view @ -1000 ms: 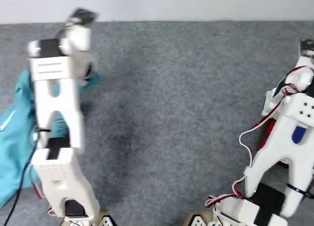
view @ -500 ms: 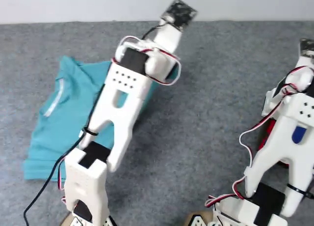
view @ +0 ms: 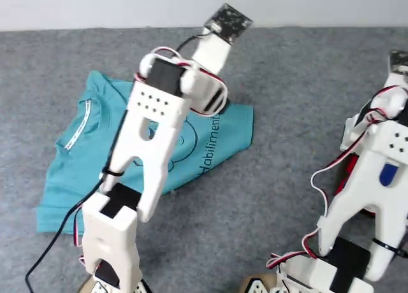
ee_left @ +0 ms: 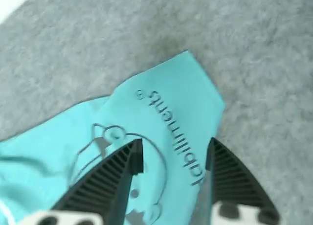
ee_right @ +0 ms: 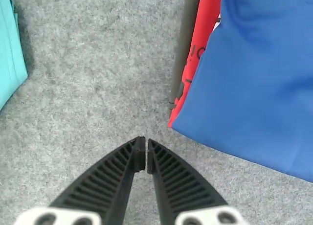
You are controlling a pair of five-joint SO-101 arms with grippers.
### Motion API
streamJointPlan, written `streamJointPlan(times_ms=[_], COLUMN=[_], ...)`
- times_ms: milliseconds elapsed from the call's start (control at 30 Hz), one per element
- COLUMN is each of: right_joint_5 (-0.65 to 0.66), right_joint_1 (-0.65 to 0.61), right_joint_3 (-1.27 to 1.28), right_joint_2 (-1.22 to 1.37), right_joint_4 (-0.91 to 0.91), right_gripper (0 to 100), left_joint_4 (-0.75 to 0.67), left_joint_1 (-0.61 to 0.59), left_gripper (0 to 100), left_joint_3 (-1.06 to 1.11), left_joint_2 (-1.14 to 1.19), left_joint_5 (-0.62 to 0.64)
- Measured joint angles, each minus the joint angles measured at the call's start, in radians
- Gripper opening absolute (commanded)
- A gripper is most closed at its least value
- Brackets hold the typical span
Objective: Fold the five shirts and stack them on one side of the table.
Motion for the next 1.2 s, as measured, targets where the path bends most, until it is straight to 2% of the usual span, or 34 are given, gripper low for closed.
streamJointPlan(times_ms=[167, 400, 567, 767, 867, 967, 1067, 1200], right_joint_5=[0.0, 0.0, 0.0, 0.0, 0.0, 0.0, 0.0, 0.0], right_joint_1=[0.0, 0.0, 0.0, 0.0, 0.0, 0.0, 0.0, 0.0], right_joint_3=[0.0, 0.083, 0.242, 0.382, 0.417, 0.422, 0.422, 0.422], right_joint_2=[-0.031, -0.081, -0.161, -0.25, -0.278, -0.288, -0.29, -0.29], right_joint_4=[0.0, 0.0, 0.0, -0.002, -0.008, -0.017, -0.017, -0.017], right_gripper=[0.9, 0.9, 0.9, 0.9, 0.9, 0.9, 0.9, 0.9], left_joint_4=[0.008, 0.009, 0.009, 0.006, -0.054, -0.133, -0.235, -0.368], left_joint_1=[-0.11, -0.313, -0.574, -0.957, -1.125, -1.232, -1.278, -1.293], left_gripper=[22, 21, 21, 22, 22, 22, 22, 22], left_joint_3=[0.086, 0.548, 0.899, 1.194, 1.287, 1.372, 1.455, 1.565], left_joint_2=[-0.143, -0.486, -0.72, -0.827, -0.832, -0.832, -0.832, -0.832], left_joint_5=[-0.084, -0.252, -0.459, -0.842, -1.043, -1.2, -1.28, -1.313])
